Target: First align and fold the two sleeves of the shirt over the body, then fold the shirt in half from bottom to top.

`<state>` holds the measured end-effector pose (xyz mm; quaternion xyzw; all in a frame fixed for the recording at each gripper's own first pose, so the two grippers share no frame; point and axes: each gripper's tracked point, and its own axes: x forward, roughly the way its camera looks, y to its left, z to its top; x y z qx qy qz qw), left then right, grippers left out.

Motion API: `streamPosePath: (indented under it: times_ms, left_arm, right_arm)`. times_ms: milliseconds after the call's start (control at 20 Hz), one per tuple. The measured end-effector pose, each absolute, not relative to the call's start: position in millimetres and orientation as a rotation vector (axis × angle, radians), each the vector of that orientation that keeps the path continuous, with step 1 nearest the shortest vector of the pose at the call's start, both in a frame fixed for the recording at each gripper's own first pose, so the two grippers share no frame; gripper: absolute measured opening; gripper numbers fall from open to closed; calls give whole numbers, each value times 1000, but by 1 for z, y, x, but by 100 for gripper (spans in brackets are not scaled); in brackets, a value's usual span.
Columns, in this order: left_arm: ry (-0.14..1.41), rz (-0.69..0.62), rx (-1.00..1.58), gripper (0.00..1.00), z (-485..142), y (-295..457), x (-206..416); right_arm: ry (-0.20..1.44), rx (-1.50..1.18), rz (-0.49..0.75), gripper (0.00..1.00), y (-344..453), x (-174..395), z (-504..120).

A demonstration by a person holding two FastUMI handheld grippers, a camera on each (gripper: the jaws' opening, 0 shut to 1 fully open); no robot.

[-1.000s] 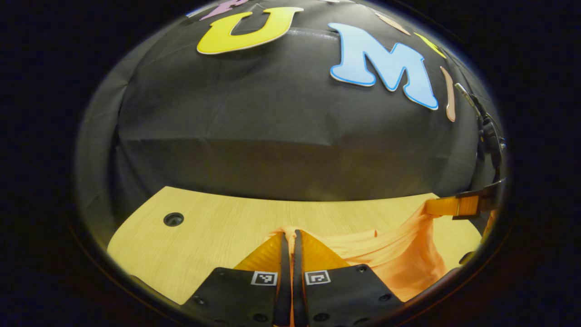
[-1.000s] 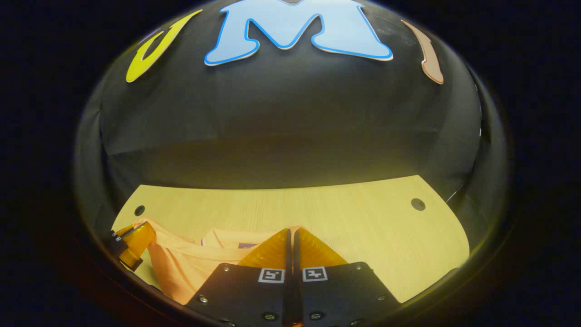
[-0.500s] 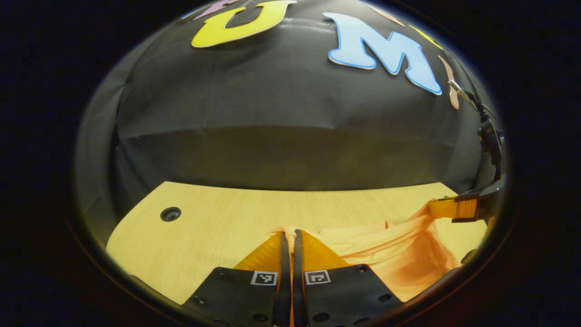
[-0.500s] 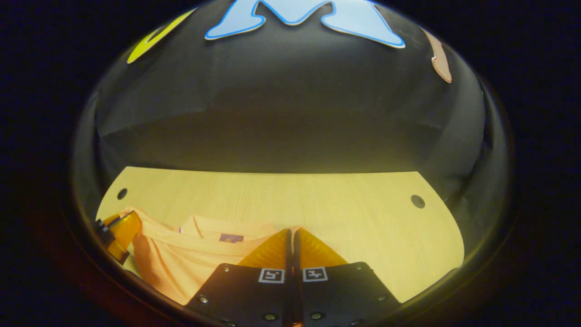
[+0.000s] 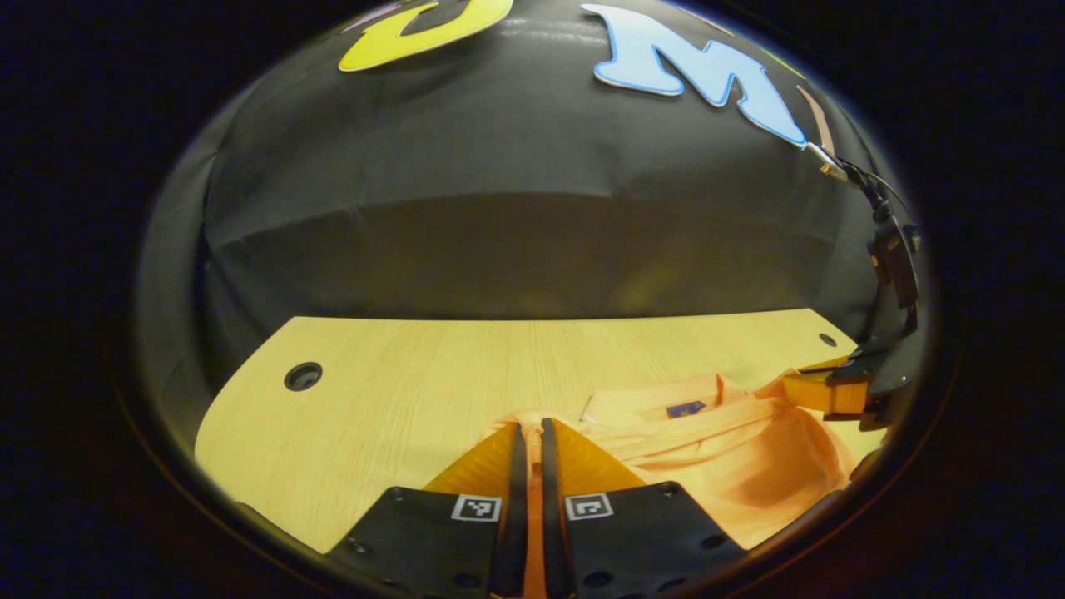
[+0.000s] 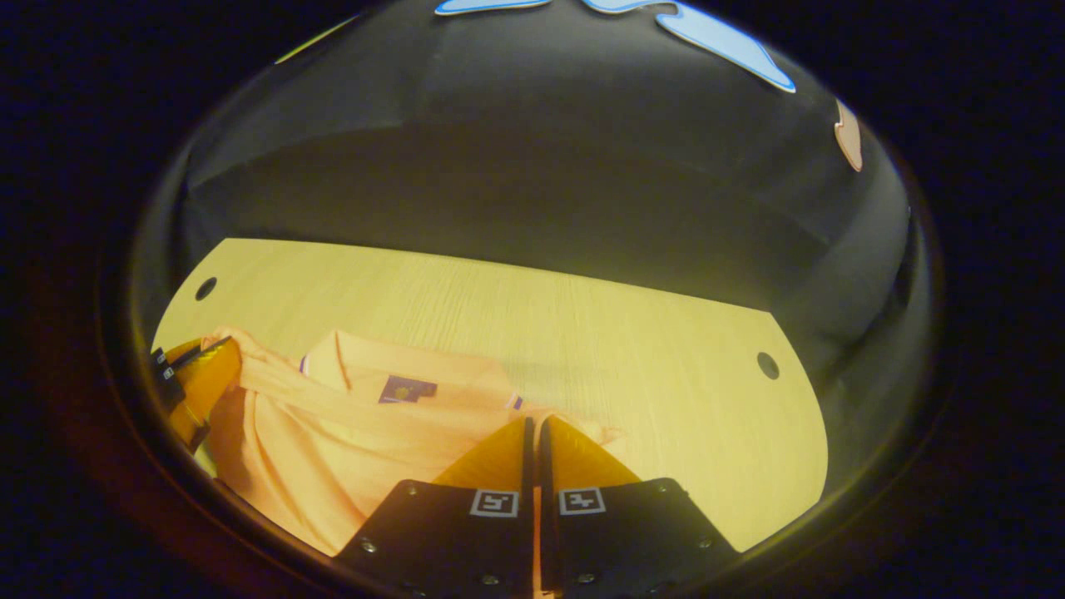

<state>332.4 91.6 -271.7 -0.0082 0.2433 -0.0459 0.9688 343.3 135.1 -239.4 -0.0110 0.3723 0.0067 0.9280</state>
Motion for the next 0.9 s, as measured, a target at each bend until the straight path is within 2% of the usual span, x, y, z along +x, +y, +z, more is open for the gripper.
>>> streamPosePath:
  times_ms: [100,150,200,250,300,350,450,500,600,650,800,900]
  left_arm:
    - [512,-109,-15,19,-274,91,328]
    - [522,-118,-15,23,-275,90,324]
    - [526,-122,-19,27,-273,91,322]
    - [532,-118,-26,39,-272,93,319]
    - [534,-118,-40,43,-269,93,315]
    - [531,-115,-52,54,-264,94,311]
    - [515,-112,-59,63,-252,96,305]
    - [508,-111,-53,64,-246,97,301]
    - [494,-114,-40,76,-235,97,290]
    - [486,-119,-37,79,-229,96,284]
    - [467,-117,-29,74,-215,95,265]
    - [454,-108,-34,77,-205,93,251]
  right_arm:
    - [756,-34,20,11,136,339,-233]
    - [746,-48,20,30,135,336,-228]
    - [736,-53,22,31,135,332,-222]
    - [725,-46,30,40,138,329,-217]
    - [715,-37,33,45,139,325,-211]
    - [701,-31,33,51,139,322,-204]
    - [673,-33,35,51,138,314,-189]
    - [657,-35,35,51,137,310,-181]
    - [615,-33,38,51,135,301,-163]
    - [595,-30,41,51,134,294,-154]
    - [543,-26,52,52,132,276,-132]
    - [510,-24,62,51,130,261,-119]
